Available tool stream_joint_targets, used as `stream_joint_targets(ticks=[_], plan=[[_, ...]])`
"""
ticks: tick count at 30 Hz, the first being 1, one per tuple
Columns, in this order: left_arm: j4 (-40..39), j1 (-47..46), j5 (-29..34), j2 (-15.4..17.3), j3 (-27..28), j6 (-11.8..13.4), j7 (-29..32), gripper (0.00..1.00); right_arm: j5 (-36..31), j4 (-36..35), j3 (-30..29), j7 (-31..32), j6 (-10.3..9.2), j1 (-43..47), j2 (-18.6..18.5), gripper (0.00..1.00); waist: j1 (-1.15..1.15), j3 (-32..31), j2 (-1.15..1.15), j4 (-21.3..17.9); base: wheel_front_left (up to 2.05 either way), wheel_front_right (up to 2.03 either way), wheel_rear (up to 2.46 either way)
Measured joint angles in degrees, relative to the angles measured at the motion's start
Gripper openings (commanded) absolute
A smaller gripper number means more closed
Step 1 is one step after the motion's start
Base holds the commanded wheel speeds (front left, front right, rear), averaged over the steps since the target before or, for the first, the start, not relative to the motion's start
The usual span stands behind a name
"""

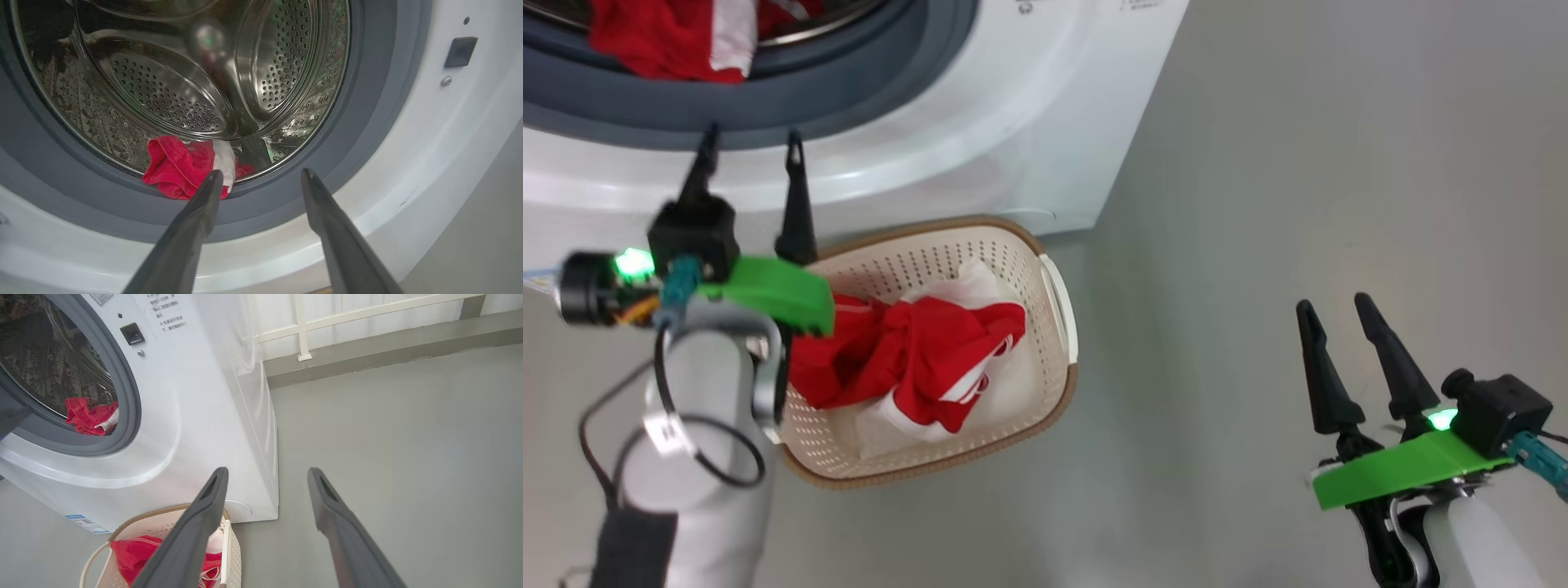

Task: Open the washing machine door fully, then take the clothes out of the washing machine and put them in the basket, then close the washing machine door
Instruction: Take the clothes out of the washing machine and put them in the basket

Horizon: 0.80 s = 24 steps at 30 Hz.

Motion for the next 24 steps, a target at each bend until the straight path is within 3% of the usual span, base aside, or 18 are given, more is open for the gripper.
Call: stream_joint_targets(ticks=[15, 24], plan=[[25.58, -26.35, 4.66, 5.15, -2.59, 3.68, 1.25, 1.00, 0.74, -0.36, 1.94, 0.00, 0.00, -5.89, 0.66, 1.00, 0.00, 10.02, 0.00, -3.97, 0.00, 0.00, 0.00], [34.68, -36.32, 7.14, 7.55, -4.90, 5.30, 4.77, 1.00, 2.26, -0.43, 3.02, 0.00, 0.00, -8.32, 0.77, 1.00, 0.00, 13.56, 0.00, -6.54, 0.00, 0.00, 0.00]])
